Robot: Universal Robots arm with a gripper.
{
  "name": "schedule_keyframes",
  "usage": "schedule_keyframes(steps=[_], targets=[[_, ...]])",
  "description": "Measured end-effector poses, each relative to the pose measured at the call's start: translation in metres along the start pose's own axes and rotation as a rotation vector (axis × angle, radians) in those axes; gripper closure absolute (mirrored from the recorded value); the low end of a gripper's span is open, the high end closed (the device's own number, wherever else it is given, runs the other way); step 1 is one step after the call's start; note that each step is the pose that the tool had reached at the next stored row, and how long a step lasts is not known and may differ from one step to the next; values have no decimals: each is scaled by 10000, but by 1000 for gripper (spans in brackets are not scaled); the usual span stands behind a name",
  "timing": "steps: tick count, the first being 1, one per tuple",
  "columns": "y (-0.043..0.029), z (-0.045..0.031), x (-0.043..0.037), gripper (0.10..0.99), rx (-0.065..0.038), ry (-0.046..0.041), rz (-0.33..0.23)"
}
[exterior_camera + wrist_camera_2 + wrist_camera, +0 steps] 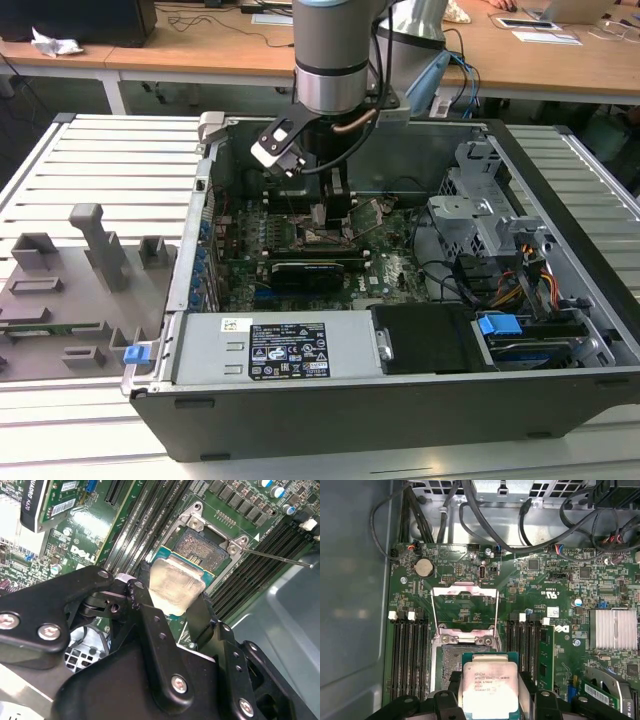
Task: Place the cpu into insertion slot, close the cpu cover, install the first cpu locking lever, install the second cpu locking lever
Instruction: 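Place the cpu into insertion slot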
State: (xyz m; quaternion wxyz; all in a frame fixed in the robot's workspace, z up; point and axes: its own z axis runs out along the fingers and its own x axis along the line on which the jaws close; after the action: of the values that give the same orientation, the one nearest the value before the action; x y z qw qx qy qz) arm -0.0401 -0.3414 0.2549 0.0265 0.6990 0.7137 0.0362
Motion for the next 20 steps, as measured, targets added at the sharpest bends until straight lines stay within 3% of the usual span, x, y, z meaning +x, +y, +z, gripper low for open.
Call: schedule_keyframes(steps=[11,20], targets=[[-3,27,4,557,0,1,2],[-12,117,119,557,0,-7,26]])
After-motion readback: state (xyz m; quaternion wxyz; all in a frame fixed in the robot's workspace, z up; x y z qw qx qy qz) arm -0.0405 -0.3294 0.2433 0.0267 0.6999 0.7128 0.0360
